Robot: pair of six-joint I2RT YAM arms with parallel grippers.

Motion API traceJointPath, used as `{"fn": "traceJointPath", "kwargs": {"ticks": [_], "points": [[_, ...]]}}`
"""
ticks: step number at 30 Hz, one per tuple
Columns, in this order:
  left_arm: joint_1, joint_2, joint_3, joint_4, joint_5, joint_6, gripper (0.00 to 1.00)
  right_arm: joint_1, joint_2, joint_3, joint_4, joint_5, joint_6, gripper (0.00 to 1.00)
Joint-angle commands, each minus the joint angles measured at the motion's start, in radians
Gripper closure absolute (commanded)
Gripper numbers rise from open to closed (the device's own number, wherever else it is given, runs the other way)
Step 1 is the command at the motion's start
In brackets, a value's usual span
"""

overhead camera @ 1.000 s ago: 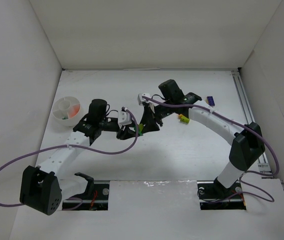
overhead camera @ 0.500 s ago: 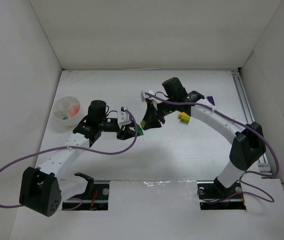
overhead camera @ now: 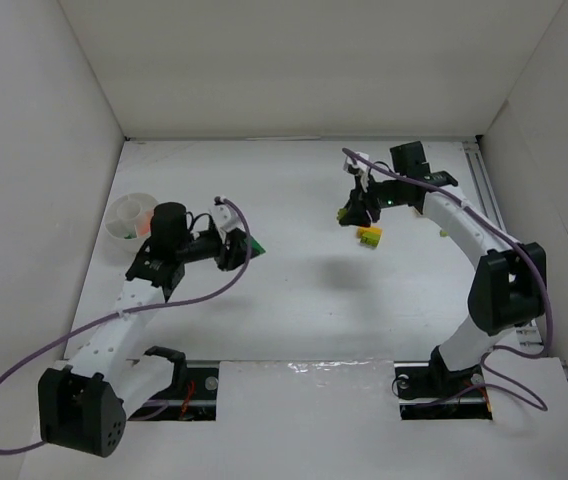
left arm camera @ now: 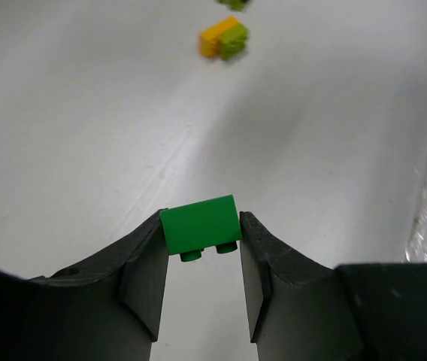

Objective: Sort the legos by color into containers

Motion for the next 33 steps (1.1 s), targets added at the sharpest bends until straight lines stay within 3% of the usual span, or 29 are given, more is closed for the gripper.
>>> {"fn": "traceJointPath", "kwargs": {"ticks": [1,6,13,15,19,22,23,25,26,33], "points": [[0.091,-0.022,0.086,0.095,-0.148,-0.239,1.00,-0.066,-0.019,-0.046,-0.009,0.091,-0.014,0.93],[0.208,-0.040,0.105,0.072,-0.276,-0.325,1.00,-0.150,0.002,-0.069,-0.019,0.226,-0.005,0.92],[0.369,0.134,0.270,-0.078,-0.153,-0.313,1.00,-0.207,0.120,0.041,-0.097,0.285,-0.034,0.84],[0.398,0.176,0.354,-0.117,-0.153,-0.265,1.00,-0.207,0.161,0.113,-0.134,0.285,-0.034,0.82],[0.452,0.280,0.485,-0.233,-0.144,-0.083,1.00,-0.198,0.250,0.193,-0.183,0.300,-0.043,0.54],[0.510,0.325,0.571,-0.331,-0.135,0.043,1.00,-0.187,0.292,0.260,-0.222,0.328,-0.044,0.47],[0.544,0.357,0.591,-0.403,-0.120,0.086,1.00,-0.187,0.315,0.276,-0.231,0.328,-0.044,0.37],[0.569,0.392,0.669,-0.514,-0.072,0.208,1.00,-0.187,0.329,0.297,-0.243,0.319,-0.044,0.30],[0.578,0.427,0.690,-0.560,-0.072,0.289,1.00,-0.187,0.339,0.311,-0.243,0.318,-0.044,0.28],[0.673,0.526,0.804,-0.799,-0.060,0.453,1.00,-0.205,0.361,0.360,-0.256,0.306,-0.013,0.25]]}}
